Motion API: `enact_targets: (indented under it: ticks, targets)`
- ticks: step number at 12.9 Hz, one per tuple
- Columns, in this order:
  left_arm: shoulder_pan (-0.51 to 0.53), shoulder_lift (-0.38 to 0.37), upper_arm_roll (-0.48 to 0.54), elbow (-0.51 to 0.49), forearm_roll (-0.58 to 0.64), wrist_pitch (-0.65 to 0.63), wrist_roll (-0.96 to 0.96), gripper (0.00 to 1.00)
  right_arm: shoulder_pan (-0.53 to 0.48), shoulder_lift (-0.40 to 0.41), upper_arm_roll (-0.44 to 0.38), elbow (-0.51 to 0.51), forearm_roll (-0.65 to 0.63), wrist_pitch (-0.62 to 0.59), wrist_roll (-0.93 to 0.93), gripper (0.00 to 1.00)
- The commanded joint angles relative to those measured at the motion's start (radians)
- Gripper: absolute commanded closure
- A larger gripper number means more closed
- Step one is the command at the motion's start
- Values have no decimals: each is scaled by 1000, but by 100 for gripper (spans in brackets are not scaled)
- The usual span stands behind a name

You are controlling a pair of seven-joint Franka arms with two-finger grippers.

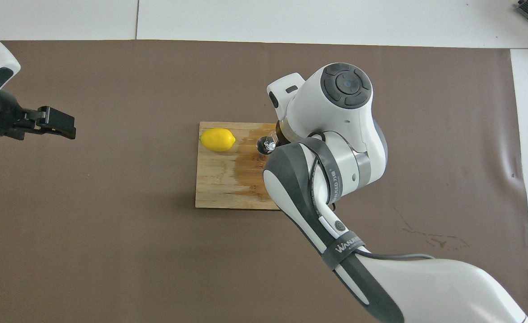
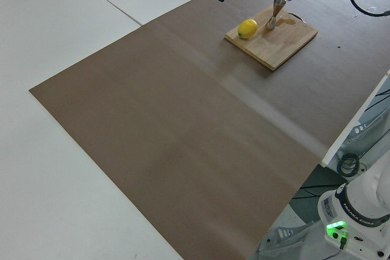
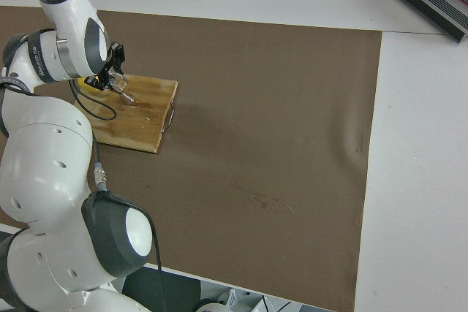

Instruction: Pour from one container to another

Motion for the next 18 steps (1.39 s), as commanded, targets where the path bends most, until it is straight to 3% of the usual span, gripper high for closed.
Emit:
enact_targets:
  ticks: [1,18]
  targets:
    - [-3,-31,4,-38,16,9,2,0,-3,30,5,56,-35,-42,42,100]
    - [-3,-31,6,-38,16,9,2,0,-2,69,5,146,-71,-124,90,100]
